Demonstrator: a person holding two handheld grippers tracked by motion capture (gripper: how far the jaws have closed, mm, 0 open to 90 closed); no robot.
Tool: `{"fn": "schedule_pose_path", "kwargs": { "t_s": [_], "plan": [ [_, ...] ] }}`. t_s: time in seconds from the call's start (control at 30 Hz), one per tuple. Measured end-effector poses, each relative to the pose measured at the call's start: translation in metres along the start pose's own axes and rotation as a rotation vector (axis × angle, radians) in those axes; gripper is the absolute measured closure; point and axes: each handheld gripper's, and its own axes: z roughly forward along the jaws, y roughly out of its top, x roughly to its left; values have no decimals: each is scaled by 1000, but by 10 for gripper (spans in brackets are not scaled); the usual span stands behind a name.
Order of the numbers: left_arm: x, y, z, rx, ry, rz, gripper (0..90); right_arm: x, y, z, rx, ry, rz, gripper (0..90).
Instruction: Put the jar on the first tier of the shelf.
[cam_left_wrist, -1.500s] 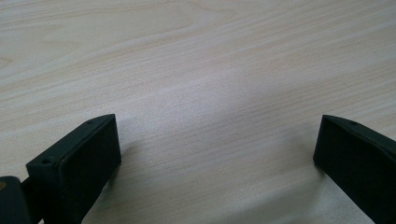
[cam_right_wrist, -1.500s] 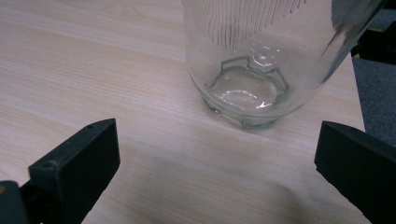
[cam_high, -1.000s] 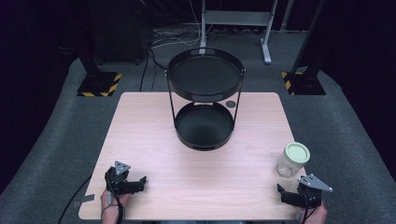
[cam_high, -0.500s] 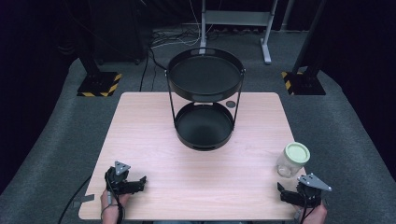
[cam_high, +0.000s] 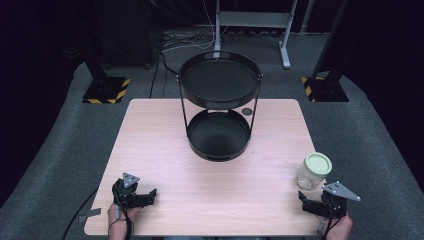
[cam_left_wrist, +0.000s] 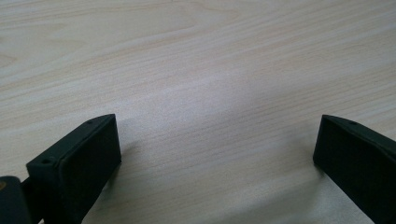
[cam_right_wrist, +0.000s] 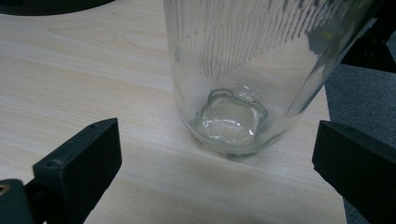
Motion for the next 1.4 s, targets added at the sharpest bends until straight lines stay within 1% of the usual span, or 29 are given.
{"fn": "schedule_pose_path", "kwargs": {
  "t_s": [0.1,0.2,0.27,0.3,0.47,0.7,0.87,1.0,1.07,1.13,1.2,1.3,1.4],
  "plan": [
    [0,0,0,0,0,0,5,-2,3,0,-6,8,9,7],
    [0,0,0,0,0,0,5,-5,6,-1,-29,23,24,7],
    [0,0,0,0,0,0,5,-6,8,-1,-48,38,38,5],
    [0,0,0,0,0,0,5,-7,9,-1,-61,56,49,5],
    [0,0,0,0,0,-1,5,-9,13,-1,-74,53,54,5],
    [0,0,0,0,0,0,5,-13,21,2,-94,65,66,5],
    [0,0,0,0,1,0,6,-13,28,2,-101,54,67,4],
    [0,0,0,0,1,0,6,-15,30,4,-115,48,80,5],
    [0,0,0,0,1,0,7,-16,32,4,-130,49,89,5],
    [0,0,0,0,1,0,6,-18,33,5,-164,39,107,4],
    [0,0,0,-1,1,0,7,-19,35,6,-182,35,116,4],
    [0,0,0,0,1,0,6,-20,39,8,-197,33,126,0],
    [0,0,0,0,1,0,7,-20,44,10,-199,32,123,0]
  ]
}}
